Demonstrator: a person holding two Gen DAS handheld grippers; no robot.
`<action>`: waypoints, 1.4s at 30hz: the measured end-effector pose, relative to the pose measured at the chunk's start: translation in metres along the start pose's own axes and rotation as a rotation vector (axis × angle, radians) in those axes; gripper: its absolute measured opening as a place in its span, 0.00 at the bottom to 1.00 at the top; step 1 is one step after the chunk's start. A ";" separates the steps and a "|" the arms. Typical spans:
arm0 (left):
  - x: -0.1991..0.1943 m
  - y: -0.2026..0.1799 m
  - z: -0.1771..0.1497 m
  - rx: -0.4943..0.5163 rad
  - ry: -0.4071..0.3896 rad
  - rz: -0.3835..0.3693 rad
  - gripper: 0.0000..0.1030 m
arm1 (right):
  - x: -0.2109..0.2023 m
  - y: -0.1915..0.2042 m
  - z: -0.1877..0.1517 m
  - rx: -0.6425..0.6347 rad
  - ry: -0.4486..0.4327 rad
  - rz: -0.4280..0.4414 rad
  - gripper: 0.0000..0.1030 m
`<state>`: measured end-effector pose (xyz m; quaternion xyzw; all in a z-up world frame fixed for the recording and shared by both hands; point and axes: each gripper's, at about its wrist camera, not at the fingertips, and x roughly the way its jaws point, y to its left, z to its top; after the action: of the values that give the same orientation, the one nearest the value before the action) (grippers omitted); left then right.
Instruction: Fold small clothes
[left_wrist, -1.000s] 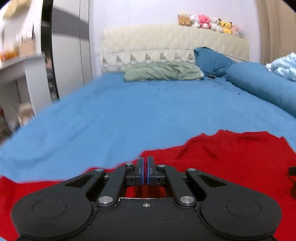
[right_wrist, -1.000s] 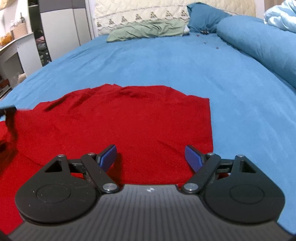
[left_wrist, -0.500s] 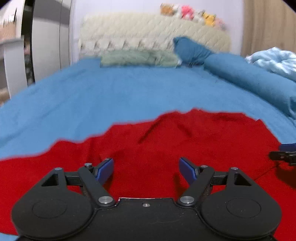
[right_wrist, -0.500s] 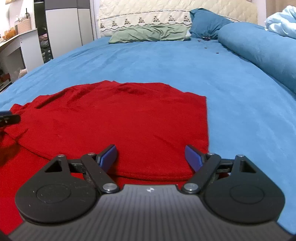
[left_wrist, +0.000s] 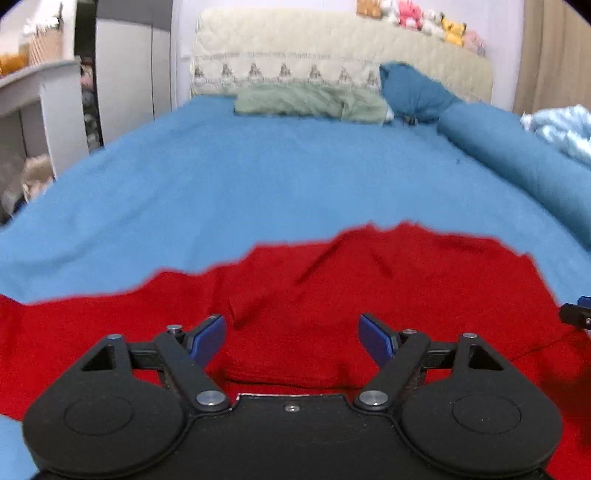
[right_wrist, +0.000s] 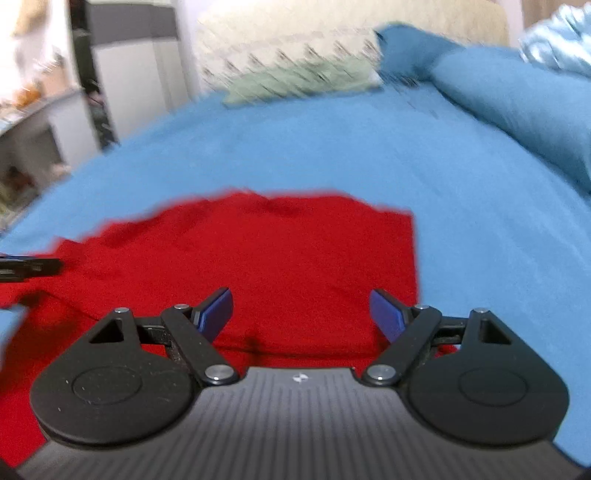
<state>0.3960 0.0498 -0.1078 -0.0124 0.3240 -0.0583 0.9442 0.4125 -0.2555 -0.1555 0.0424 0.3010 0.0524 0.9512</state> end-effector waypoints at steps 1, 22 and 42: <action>-0.018 0.000 0.006 0.006 -0.019 0.007 0.80 | -0.013 0.011 0.008 -0.019 -0.011 0.008 0.94; -0.143 0.235 -0.017 -0.342 -0.117 0.274 0.99 | -0.055 0.220 0.048 -0.121 0.011 0.330 1.00; -0.022 0.357 -0.068 -0.666 -0.069 0.323 0.05 | 0.047 0.252 -0.002 -0.144 0.131 0.300 1.00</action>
<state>0.3739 0.4073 -0.1698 -0.2695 0.2909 0.2005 0.8958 0.4305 0.0003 -0.1552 0.0152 0.3480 0.2177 0.9117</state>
